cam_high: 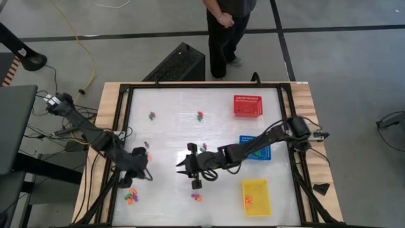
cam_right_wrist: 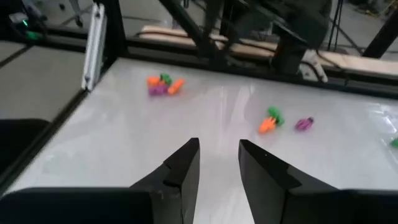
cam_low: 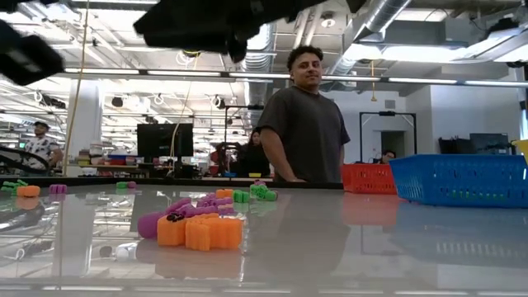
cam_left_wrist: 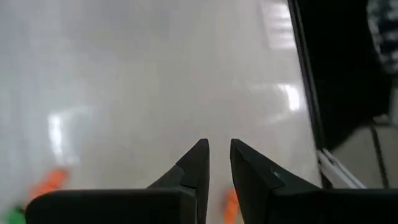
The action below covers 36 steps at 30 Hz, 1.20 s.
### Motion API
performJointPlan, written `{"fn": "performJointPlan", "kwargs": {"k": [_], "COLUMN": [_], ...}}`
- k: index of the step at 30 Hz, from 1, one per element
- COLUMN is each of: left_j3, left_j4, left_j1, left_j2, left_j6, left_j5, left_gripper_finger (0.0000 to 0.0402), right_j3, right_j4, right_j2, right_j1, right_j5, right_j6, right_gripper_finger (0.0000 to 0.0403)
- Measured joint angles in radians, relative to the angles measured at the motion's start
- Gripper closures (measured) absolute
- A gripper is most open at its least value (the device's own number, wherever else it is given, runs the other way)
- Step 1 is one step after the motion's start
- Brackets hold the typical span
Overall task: Sort Halloween decoration
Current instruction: Put the orange skeleton toy into the yellow basket
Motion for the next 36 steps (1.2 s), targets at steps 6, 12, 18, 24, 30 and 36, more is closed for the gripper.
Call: {"fn": "performJointPlan", "kwargs": {"k": [6,12,18,24,30,36], "left_j3": [0.000,0.000,0.000,0.000,-0.001,-0.001], "left_j4": [-0.008,-0.012,-0.011,-0.009,0.044,0.048], "left_j1": [-0.109,-0.171,-0.225,-0.254,-0.263,-0.270], "left_j2": [0.092,0.176,0.265,0.341,0.383,0.421], "left_j6": [-0.122,-0.227,-0.262,-0.277,-0.231,-0.216], "left_j5": [0.002,-0.022,-0.020,0.088,0.091,0.063], "left_gripper_finger": [0.0360,0.0360,0.0360,0.0360,0.0360,0.0360], "right_j3": [0.000,0.002,0.002,0.002,0.002,0.002], "right_j4": [-0.031,-0.039,-0.081,-0.084,-0.106,-0.131], "right_j2": [0.008,0.001,0.000,0.000,-0.001,-0.001], "right_j1": [0.006,0.025,0.030,0.029,0.027,0.027], "right_j5": [-0.001,-0.001,-0.001,-0.001,-0.001,-0.001], "right_j6": [0.003,-0.004,-0.004,-0.004,-0.005,-0.006], "right_gripper_finger": [0.0262,0.0262,0.0262,0.0262,0.0262,0.0262]}}
